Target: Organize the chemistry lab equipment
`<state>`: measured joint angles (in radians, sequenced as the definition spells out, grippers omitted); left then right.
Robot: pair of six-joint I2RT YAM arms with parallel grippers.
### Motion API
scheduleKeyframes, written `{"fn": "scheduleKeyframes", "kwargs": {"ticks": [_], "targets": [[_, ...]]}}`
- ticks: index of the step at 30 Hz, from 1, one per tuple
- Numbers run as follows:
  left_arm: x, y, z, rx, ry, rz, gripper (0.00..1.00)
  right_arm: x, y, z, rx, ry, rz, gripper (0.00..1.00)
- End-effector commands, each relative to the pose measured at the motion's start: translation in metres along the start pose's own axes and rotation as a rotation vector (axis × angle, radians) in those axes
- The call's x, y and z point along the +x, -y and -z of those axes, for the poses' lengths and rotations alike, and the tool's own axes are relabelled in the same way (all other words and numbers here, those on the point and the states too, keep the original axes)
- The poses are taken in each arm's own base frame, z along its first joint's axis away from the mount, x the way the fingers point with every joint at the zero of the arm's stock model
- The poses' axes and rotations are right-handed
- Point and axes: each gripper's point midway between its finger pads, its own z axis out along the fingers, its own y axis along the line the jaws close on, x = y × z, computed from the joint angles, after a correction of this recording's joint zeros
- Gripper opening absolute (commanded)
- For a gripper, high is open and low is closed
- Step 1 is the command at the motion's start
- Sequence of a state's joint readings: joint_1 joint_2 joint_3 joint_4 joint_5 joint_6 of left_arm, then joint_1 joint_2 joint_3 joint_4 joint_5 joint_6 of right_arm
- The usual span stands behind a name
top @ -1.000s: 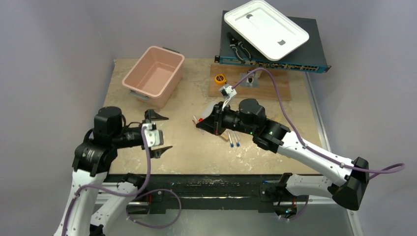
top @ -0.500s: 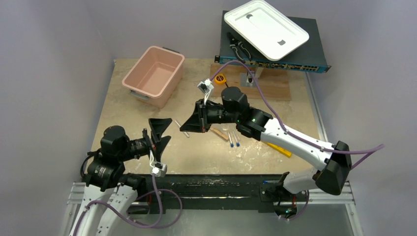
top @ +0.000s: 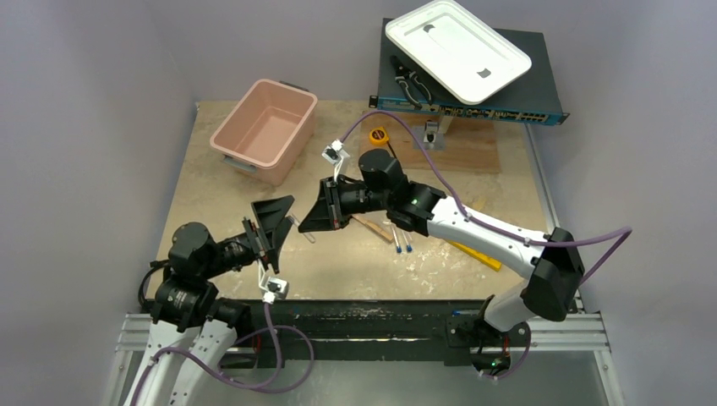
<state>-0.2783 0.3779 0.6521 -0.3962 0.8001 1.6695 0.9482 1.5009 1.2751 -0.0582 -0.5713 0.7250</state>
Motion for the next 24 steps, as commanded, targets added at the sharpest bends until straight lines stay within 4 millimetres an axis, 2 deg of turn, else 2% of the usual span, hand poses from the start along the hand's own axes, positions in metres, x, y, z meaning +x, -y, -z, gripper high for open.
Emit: {"fn": "scheduleKeyframes", "kwargs": {"ticks": [1, 5, 10, 16, 24], "targets": [[-0.015, -0.007, -0.001, -0.022, 0.071, -0.078, 0.82, -0.015, -0.024, -0.002, -0.074, 0.024, 0.0, 0.0], [-0.013, 0.004, -0.003, 0.019, 0.068, -0.101, 0.75, -0.02, -0.031, -0.005, -0.105, 0.032, -0.005, 0.0], [-0.009, 0.006, -0.004, 0.024, 0.054, -0.102, 0.66, -0.012, -0.02, -0.011, -0.081, 0.001, -0.038, 0.0], [-0.01, 0.008, -0.004, 0.026, 0.056, -0.118, 0.53, -0.013, -0.019, -0.019, -0.097, -0.007, -0.065, 0.0], [-0.005, 0.014, -0.003, 0.049, 0.031, -0.107, 0.21, -0.017, -0.026, -0.021, -0.133, -0.004, -0.067, 0.0]]}}
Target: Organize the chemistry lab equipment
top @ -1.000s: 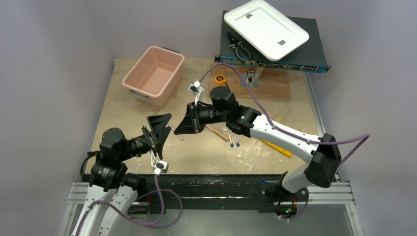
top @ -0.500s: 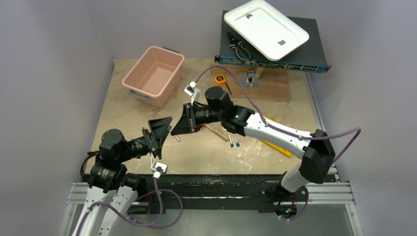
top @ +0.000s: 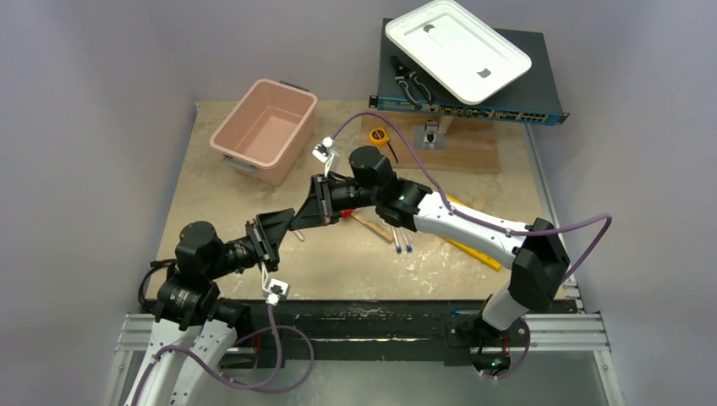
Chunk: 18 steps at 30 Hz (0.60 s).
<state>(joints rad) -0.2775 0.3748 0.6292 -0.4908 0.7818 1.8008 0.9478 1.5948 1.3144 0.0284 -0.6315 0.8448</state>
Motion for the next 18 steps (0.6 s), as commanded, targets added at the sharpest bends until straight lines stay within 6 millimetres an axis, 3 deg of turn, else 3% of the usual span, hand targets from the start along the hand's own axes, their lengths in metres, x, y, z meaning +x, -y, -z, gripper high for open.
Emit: {"fn": "scheduleKeyframes", "kwargs": {"ticks": [1, 6, 10, 14, 18], "targets": [[-0.005, -0.012, -0.001, -0.034, 0.026, -0.054, 0.19, -0.01, -0.025, -0.001, -0.072, 0.013, 0.036, 0.0], [-0.004, -0.011, 0.0, -0.034, 0.02, -0.025, 0.05, -0.01, -0.026, 0.003, -0.07, 0.023, 0.053, 0.03], [-0.002, -0.014, 0.002, -0.045, 0.009, 0.061, 0.0, -0.014, -0.035, 0.013, -0.064, 0.049, 0.102, 0.36], [0.004, -0.014, 0.005, -0.041, -0.024, 0.339, 0.0, -0.03, -0.042, 0.029, 0.0, 0.128, 0.167, 0.53], [0.016, -0.02, 0.011, -0.049, -0.115, 0.788, 0.0, -0.046, -0.047, 0.051, 0.075, 0.23, 0.24, 0.62]]}}
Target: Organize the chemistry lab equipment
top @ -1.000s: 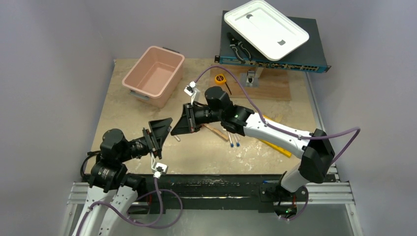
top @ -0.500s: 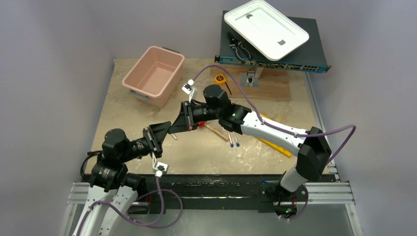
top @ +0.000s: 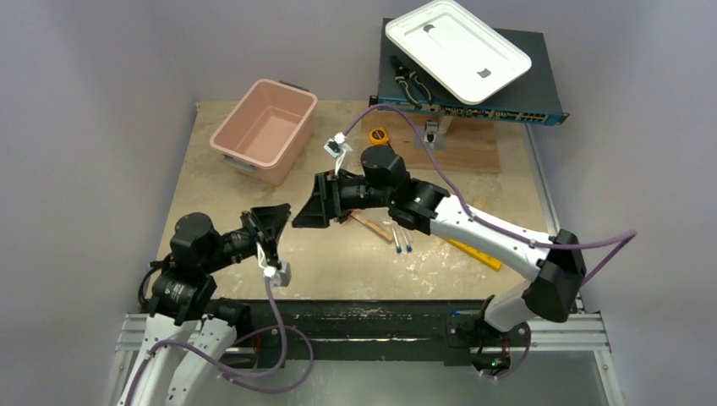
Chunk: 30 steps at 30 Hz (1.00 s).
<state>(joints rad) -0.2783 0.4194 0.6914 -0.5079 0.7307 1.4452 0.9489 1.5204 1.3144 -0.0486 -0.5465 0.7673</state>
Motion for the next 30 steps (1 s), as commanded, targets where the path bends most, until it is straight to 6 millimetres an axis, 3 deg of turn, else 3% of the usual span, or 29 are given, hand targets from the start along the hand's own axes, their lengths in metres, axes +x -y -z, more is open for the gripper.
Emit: {"fn": "scheduleKeyframes", "kwargs": {"ticks": [1, 5, 11, 23, 26, 30], "targets": [[0.003, -0.023, 0.006, -0.048, -0.082, 0.58, 0.0, -0.046, -0.036, 0.038, 0.037, 0.197, 0.177, 0.63], [-0.007, -0.011, 0.003, 0.021, -0.121, 1.025, 0.0, -0.056, -0.032, 0.052, 0.11, 0.26, 0.218, 0.65], [-0.036, -0.007, -0.003, 0.062, -0.033, 1.383, 0.0, -0.066, -0.036, 0.055, 0.124, 0.307, 0.246, 0.69], [-0.039, -0.018, -0.014, 0.041, -0.01, 1.605, 0.0, -0.072, -0.042, 0.032, 0.19, 0.325, 0.3, 0.67], [-0.037, -0.02, -0.015, 0.029, -0.008, 1.612, 0.0, -0.075, -0.037, 0.032, 0.227, 0.336, 0.296, 0.59], [-0.035, -0.021, -0.016, 0.018, -0.014, 1.612, 0.0, -0.075, -0.034, 0.031, 0.242, 0.341, 0.293, 0.38]]}}
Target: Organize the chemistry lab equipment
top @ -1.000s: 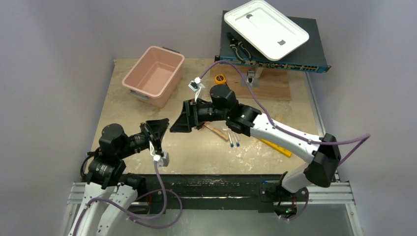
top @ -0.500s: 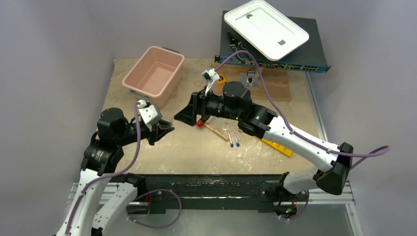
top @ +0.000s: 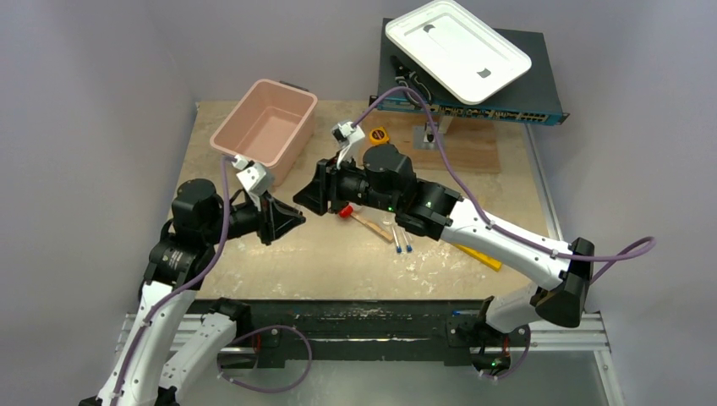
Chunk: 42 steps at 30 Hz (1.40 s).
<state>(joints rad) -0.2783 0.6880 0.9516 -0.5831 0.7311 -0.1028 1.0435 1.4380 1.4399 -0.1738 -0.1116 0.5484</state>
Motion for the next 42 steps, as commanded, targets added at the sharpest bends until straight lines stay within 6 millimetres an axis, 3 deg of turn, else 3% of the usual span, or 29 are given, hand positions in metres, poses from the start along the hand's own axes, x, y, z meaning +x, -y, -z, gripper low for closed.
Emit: {"fn": "scheduleKeyframes", "kwargs": {"ticks": [1, 4, 12, 16, 18, 21, 23, 26, 29, 34, 39, 42], "targets": [[-0.013, 0.003, -0.001, 0.007, 0.043, 0.007, 0.0, -0.025, -0.005, 0.003, 0.025, 0.075, 0.021, 0.34], [-0.013, 0.003, -0.001, 0.007, 0.045, 0.002, 0.0, -0.022, -0.003, 0.0, 0.029, 0.067, 0.021, 0.29], [-0.013, 0.003, 0.0, 0.004, 0.048, -0.006, 0.0, -0.019, 0.001, -0.009, 0.043, 0.052, 0.017, 0.29], [-0.012, 0.001, 0.001, -0.008, 0.047, -0.015, 0.0, -0.019, 0.006, -0.008, 0.073, 0.056, 0.011, 0.02], [-0.012, 0.0, 0.002, -0.017, 0.044, -0.02, 0.02, -0.019, 0.007, -0.003, 0.085, 0.057, 0.009, 0.0], [-0.008, -0.005, 0.001, -0.042, 0.023, 0.005, 0.47, -0.016, 0.027, 0.007, 0.185, 0.068, 0.001, 0.0], [-0.005, -0.008, 0.001, -0.059, 0.002, 0.014, 0.56, -0.005, 0.047, 0.019, 0.282, 0.06, -0.022, 0.0], [-0.003, -0.012, 0.001, -0.079, -0.018, 0.014, 0.83, 0.016, 0.089, 0.047, 0.482, 0.054, -0.048, 0.0], [-0.001, -0.016, 0.001, -0.09, -0.032, 0.014, 0.92, 0.042, 0.133, 0.092, 0.708, 0.058, -0.101, 0.0], [0.002, -0.021, -0.003, -0.09, -0.061, 0.032, 0.93, 0.091, 0.191, 0.186, 1.037, 0.103, -0.242, 0.0], [0.002, -0.022, -0.006, -0.079, -0.065, 0.039, 0.93, 0.109, 0.211, 0.265, 1.226, 0.241, -0.372, 0.0], [0.001, -0.023, -0.006, -0.08, -0.071, 0.044, 0.93, 0.113, 0.219, 0.302, 1.343, 0.315, -0.406, 0.0]]}}
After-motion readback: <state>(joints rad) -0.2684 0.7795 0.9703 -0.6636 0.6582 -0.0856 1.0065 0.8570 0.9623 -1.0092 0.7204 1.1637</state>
